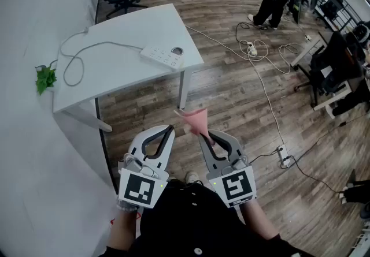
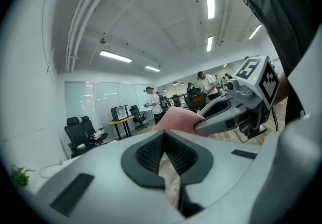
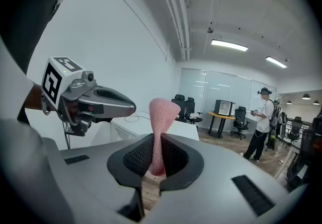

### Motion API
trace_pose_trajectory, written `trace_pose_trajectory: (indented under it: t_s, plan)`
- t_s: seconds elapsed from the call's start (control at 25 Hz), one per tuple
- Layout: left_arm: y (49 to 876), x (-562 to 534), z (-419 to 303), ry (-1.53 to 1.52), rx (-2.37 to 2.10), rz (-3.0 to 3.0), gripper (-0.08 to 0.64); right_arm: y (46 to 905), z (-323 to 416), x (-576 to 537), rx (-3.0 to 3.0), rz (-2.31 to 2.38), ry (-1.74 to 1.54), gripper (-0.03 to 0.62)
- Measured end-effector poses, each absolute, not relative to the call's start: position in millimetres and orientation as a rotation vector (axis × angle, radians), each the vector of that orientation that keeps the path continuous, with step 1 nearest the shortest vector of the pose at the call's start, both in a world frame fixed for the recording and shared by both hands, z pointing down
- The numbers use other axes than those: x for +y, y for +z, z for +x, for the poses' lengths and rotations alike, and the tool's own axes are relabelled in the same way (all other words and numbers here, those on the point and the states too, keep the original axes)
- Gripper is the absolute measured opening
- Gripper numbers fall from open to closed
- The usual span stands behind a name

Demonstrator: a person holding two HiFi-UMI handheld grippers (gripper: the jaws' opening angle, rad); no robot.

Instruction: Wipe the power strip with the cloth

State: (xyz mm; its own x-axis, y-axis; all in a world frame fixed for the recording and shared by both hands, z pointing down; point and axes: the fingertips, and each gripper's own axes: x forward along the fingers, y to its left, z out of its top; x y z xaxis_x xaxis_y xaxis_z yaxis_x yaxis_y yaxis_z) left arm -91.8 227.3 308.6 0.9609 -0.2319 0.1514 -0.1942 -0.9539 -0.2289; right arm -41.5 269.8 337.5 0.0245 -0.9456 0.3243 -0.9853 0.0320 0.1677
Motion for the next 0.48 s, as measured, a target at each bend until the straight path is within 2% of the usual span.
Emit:
trace_pose_trajectory:
  t_s: [0.48]
  plan:
    - [309.0, 233.5, -87.4, -0.261, 0.318, -2.895, 0.014, 339.2, -34.1, 278.0, -1.965, 1.979, 0.153, 0.051]
